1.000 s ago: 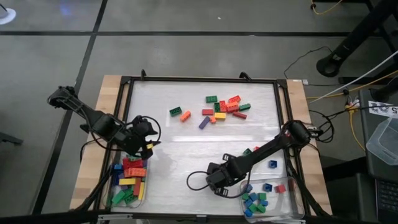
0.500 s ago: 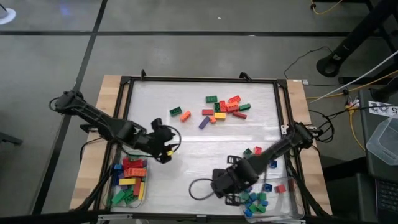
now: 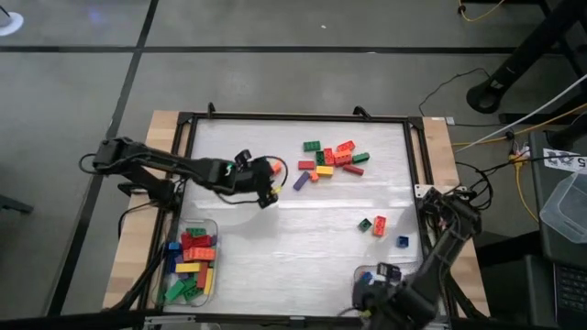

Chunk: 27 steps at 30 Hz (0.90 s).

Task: Sort blocks by size
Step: Put the small green game piece into the right transparent bin, then put the large orange game piece into the left transparent bin

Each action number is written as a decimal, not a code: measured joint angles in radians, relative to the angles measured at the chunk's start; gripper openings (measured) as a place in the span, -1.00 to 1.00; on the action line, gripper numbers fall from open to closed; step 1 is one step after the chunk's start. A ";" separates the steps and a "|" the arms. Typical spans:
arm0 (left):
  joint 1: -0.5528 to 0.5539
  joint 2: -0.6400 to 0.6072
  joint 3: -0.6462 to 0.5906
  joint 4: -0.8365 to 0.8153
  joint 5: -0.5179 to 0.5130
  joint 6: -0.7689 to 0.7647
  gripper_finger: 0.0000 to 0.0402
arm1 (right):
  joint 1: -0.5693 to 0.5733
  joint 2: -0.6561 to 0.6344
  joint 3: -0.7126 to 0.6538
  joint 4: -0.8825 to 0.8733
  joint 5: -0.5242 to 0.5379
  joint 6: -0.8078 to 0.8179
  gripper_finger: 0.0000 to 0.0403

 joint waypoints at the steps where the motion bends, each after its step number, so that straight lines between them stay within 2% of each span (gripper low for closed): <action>1: 0.020 0.015 0.000 0.017 0.006 0.014 -0.01 | 0.012 0.000 -0.009 0.009 0.001 0.006 -0.41; 11: 0.144 0.099 0.000 0.100 0.149 0.086 -0.01 | 0.047 0.004 -0.114 0.024 -0.005 0.086 -0.13; 17: 0.190 0.149 0.000 0.100 0.158 0.086 -0.01 | 0.048 0.004 -0.135 0.017 -0.003 0.064 0.02; 27: 0.269 0.271 0.000 0.105 0.158 0.086 -0.01 | 0.048 0.004 -0.135 0.018 0.031 -0.017 0.04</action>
